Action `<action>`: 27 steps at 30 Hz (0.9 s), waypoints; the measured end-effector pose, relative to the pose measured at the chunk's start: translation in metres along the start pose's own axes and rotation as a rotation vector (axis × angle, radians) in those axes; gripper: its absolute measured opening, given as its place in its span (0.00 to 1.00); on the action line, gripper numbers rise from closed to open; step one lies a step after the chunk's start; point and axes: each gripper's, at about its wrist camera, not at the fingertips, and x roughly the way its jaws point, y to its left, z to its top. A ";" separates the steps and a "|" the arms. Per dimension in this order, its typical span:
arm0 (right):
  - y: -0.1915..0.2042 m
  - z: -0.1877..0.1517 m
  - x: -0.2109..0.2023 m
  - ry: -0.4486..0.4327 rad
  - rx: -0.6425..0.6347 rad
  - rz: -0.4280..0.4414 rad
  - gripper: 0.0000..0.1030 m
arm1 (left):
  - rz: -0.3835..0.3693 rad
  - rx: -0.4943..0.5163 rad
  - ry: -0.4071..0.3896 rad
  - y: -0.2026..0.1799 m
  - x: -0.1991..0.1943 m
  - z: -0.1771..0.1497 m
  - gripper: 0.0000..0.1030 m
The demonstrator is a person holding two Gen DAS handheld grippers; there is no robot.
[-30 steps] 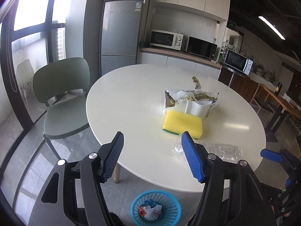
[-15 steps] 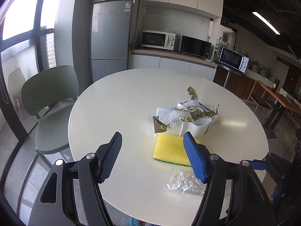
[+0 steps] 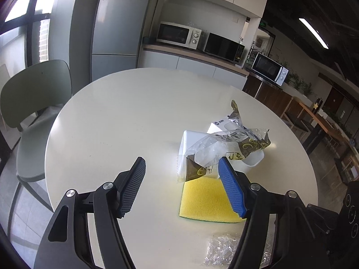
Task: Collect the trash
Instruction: 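Grasp the clear plastic roll with the right tool while the left tool grasps the gold-printed wrapper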
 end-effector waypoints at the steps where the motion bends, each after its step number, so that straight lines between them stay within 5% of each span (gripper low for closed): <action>1: 0.001 -0.001 0.000 0.002 0.000 0.002 0.77 | -0.012 0.005 0.000 -0.001 0.002 0.000 0.64; 3: 0.001 0.000 0.002 0.004 0.008 0.004 0.75 | -0.018 0.015 0.000 -0.002 0.005 0.000 0.62; 5: -0.001 0.000 0.003 0.005 0.021 0.005 0.69 | -0.007 0.013 0.008 -0.001 0.010 0.000 0.48; 9: 0.001 -0.006 0.004 0.012 0.023 0.005 0.51 | -0.036 0.002 0.023 0.002 0.016 -0.001 0.36; 13: 0.002 -0.009 0.001 0.006 0.038 0.011 0.40 | -0.055 0.009 0.030 0.001 0.017 -0.004 0.11; 27: 0.014 -0.025 -0.024 -0.055 0.055 -0.011 0.32 | 0.021 0.011 -0.098 -0.017 -0.039 -0.010 0.03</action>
